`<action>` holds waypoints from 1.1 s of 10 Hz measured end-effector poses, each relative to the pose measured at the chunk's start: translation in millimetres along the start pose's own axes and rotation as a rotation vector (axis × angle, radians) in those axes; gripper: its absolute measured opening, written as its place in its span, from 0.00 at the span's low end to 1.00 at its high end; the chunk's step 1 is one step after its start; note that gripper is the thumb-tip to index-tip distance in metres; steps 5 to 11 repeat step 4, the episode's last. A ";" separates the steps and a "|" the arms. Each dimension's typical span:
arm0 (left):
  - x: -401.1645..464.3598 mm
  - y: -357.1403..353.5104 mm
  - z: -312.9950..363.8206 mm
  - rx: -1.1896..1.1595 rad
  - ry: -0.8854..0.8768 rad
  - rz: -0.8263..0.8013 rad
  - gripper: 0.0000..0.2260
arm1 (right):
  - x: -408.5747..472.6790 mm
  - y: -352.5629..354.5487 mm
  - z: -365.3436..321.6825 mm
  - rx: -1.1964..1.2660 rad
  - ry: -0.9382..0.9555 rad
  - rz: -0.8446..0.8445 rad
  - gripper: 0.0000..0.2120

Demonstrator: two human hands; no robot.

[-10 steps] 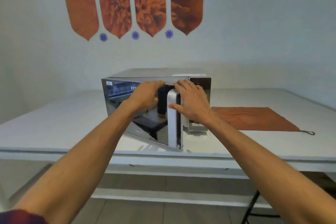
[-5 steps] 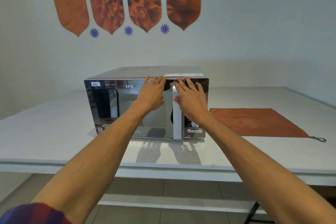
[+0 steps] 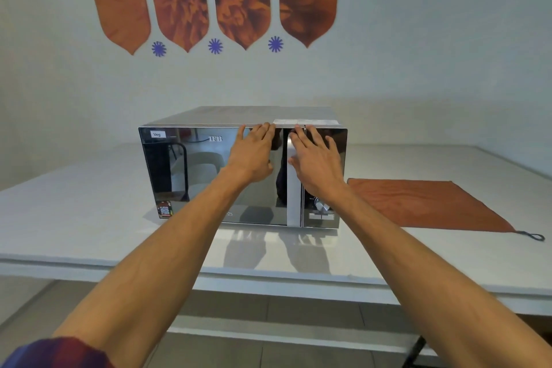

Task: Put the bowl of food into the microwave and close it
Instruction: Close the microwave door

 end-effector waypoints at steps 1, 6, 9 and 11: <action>-5.8 -4.4 -4.8 -0.040 -0.028 -0.045 0.39 | -1.2 0.4 -2.1 0.007 -0.016 -0.011 0.28; -35.9 -12.5 -39.4 -0.093 -0.039 0.050 0.43 | -1.9 5.8 -14.6 0.049 -0.090 -0.081 0.40; -35.9 -12.5 -39.4 -0.093 -0.039 0.050 0.43 | -1.9 5.8 -14.6 0.049 -0.090 -0.081 0.40; -35.9 -12.5 -39.4 -0.093 -0.039 0.050 0.43 | -1.9 5.8 -14.6 0.049 -0.090 -0.081 0.40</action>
Point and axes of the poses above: each hand's wrist, its own x-axis towards the middle knuckle, its own y-axis out of the back of the hand, z = x × y, the point moved 5 cm from there along x, towards the middle knuckle, and after that the axes turned 11 degrees about -z, right-handed, at the moved point
